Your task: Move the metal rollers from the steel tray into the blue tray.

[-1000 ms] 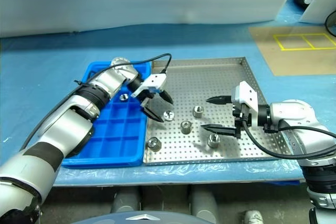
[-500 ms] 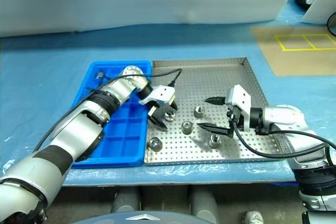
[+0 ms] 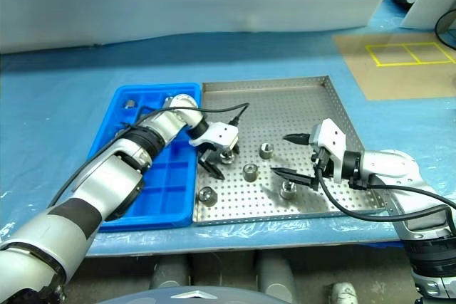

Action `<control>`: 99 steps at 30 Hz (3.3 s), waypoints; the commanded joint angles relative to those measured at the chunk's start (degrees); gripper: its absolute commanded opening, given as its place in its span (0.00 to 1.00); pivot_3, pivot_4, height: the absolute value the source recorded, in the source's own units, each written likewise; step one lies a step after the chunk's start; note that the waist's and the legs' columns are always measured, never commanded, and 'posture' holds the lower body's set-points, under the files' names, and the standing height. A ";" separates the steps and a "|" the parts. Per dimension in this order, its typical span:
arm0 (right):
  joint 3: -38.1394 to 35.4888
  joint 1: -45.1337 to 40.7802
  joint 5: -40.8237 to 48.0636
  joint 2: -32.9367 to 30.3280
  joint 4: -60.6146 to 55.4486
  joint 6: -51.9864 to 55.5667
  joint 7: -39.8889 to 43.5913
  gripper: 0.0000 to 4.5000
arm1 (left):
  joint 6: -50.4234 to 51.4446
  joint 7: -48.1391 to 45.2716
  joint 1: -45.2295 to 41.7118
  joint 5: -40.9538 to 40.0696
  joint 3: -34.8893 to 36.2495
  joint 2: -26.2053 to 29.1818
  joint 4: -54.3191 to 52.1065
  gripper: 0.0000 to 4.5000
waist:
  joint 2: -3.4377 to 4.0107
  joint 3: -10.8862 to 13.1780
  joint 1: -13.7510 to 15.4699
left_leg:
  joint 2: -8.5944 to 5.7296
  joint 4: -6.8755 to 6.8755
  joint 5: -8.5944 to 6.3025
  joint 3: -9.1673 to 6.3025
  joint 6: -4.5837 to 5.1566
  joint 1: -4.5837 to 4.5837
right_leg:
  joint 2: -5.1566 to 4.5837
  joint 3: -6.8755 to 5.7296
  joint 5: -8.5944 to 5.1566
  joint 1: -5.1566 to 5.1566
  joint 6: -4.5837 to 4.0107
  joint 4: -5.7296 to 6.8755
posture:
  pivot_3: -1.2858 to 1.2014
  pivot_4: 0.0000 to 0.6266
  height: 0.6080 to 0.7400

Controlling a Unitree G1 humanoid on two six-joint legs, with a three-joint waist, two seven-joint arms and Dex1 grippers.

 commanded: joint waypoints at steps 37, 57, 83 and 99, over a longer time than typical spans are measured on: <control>3.84 -8.42 -2.10 2.96 5.32 -3.86 2.79 1.00 | 2.58 -1.96 0.92 -7.37 12.64 5.72 -9.47 0.38 | 0.00 0.00 0.16 | 0.07 -0.07 -0.01 0.12 -0.01 0.18 | 0.05 0.11 0.01 -0.02 0.01 0.04 | 0.42 0.24 1.00; 11.26 -24.65 -6.32 13.39 22.22 -12.69 9.36 1.00 | 27.91 1.79 19.54 -22.01 28.01 25.61 -38.72 0.38 | 0.02 0.01 2.10 | 0.27 -0.16 0.17 0.10 -0.32 -0.15 | 0.03 -0.13 0.01 -0.59 -0.02 0.15 | 0.53 0.24 1.00; 17.89 -42.15 -10.82 31.72 46.82 -26.40 24.50 1.00 | 40.47 19.33 58.34 -29.95 47.88 41.13 -69.75 0.38 | 0.01 0.01 8.72 | 0.55 -0.39 0.29 -0.37 -0.55 -0.41 | -0.03 -1.05 -0.26 -0.69 -0.45 0.34 | 0.70 0.24 1.00; 16.84 -41.78 -11.66 31.13 46.69 -26.26 24.71 1.00 | 36.66 23.78 58.22 -28.75 40.97 36.53 -65.47 0.38 | 0.02 0.00 10.95 | 0.55 -0.32 0.39 -0.39 -0.72 -0.17 | -0.02 -0.96 -0.33 -0.69 -0.55 0.85 | 0.68 0.24 1.00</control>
